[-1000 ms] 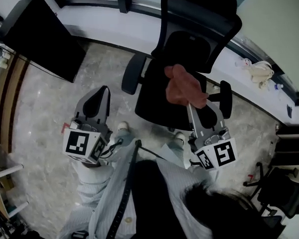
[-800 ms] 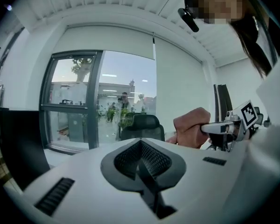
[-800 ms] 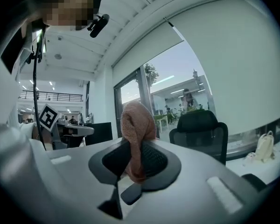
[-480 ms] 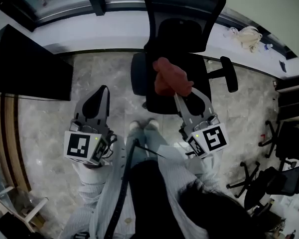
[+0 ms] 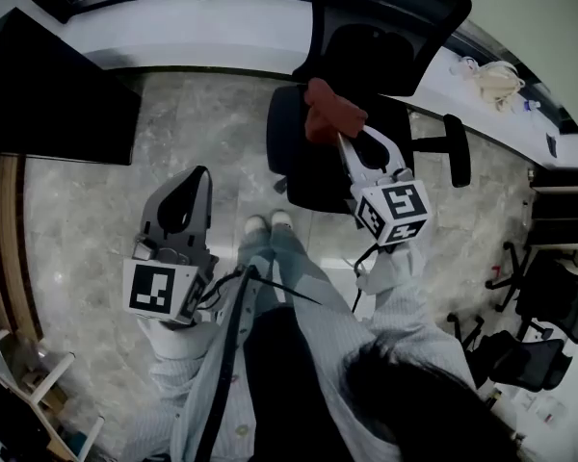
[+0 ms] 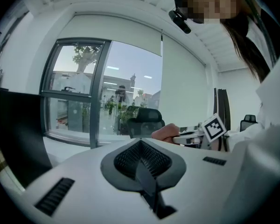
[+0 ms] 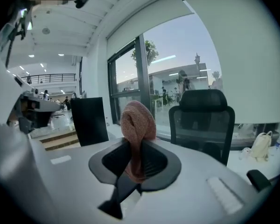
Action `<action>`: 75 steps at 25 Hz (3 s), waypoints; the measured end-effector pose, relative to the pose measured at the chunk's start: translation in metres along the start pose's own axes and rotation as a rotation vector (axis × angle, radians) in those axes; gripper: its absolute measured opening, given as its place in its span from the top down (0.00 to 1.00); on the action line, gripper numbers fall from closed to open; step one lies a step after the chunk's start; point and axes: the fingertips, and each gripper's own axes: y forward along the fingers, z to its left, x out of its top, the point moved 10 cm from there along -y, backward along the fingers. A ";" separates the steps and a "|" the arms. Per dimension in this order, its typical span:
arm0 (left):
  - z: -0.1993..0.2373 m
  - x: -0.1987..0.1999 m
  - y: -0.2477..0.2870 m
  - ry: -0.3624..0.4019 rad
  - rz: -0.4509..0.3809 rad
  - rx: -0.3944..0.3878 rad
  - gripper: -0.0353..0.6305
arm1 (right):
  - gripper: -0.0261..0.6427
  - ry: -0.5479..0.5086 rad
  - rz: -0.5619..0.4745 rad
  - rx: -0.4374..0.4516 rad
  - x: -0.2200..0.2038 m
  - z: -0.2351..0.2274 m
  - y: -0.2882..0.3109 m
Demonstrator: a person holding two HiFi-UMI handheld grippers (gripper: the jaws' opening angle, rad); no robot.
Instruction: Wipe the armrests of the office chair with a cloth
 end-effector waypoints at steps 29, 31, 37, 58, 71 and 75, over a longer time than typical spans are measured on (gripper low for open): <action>0.047 -0.039 0.017 -0.114 0.045 0.078 0.94 | 0.88 -0.208 0.696 0.383 -0.139 0.044 0.125; 0.042 -0.038 0.019 -0.109 0.032 0.070 0.94 | 0.88 -0.222 0.706 0.412 -0.144 0.058 0.101; 0.036 -0.040 0.015 -0.125 0.022 0.073 0.94 | 0.88 -0.252 0.702 0.447 -0.149 0.068 0.074; 0.081 -0.058 -0.017 -0.146 0.102 0.190 0.94 | 0.88 -0.224 0.710 0.094 -0.114 -0.021 0.247; 0.042 -0.036 0.026 -0.094 0.057 0.039 0.94 | 0.88 -0.249 0.662 0.360 -0.146 0.066 0.098; 0.028 -0.033 0.034 -0.085 0.044 0.009 0.94 | 0.88 -0.244 0.655 0.379 -0.150 0.071 0.074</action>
